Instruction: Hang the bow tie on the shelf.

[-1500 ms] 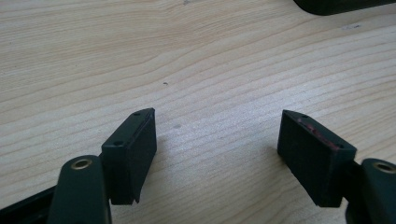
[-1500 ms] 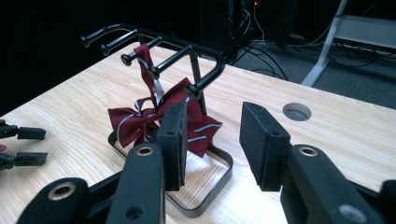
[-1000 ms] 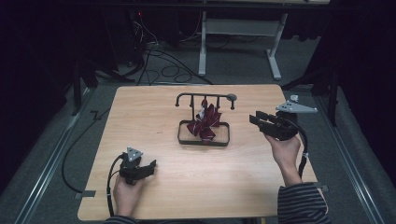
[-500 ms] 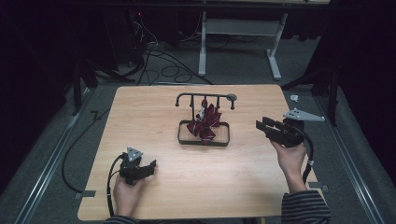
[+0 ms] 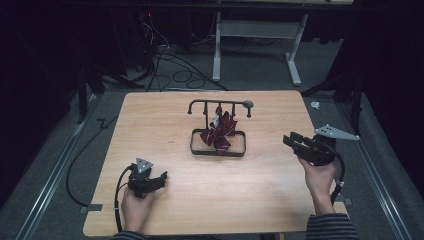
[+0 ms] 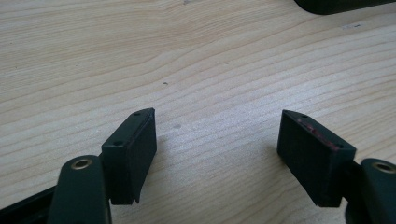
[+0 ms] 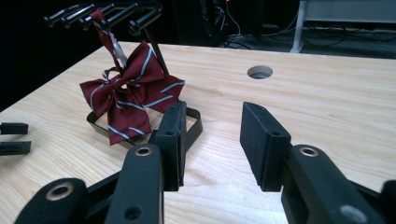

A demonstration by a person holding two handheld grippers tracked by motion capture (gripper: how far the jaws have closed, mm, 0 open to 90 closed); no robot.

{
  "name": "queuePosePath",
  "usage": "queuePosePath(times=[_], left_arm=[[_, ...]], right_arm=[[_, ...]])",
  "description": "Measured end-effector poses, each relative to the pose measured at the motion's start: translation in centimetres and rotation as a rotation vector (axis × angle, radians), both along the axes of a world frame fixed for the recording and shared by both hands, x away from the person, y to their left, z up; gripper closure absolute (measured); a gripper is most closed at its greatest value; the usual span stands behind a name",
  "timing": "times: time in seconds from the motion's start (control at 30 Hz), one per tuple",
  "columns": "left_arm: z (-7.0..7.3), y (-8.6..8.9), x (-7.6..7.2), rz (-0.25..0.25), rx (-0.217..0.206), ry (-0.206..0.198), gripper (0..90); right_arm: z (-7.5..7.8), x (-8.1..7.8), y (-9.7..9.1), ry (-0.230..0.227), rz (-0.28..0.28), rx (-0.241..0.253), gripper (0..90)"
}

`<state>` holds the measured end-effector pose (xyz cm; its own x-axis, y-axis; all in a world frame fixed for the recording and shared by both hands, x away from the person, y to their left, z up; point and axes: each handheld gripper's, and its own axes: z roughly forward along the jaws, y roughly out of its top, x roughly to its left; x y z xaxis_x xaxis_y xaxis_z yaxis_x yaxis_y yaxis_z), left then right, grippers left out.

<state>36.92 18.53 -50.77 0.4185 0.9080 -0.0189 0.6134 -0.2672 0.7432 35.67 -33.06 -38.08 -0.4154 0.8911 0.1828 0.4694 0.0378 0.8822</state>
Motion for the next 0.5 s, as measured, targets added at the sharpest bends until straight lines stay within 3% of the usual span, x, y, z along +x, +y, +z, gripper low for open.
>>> queuePosePath(times=[0.5], left_arm=[[0.0,0.0,0.0,0.000,0.000,0.000,28.8]], right_arm=[[-2.0,-0.9,-0.4,0.035,-0.008,0.019,62.8]])
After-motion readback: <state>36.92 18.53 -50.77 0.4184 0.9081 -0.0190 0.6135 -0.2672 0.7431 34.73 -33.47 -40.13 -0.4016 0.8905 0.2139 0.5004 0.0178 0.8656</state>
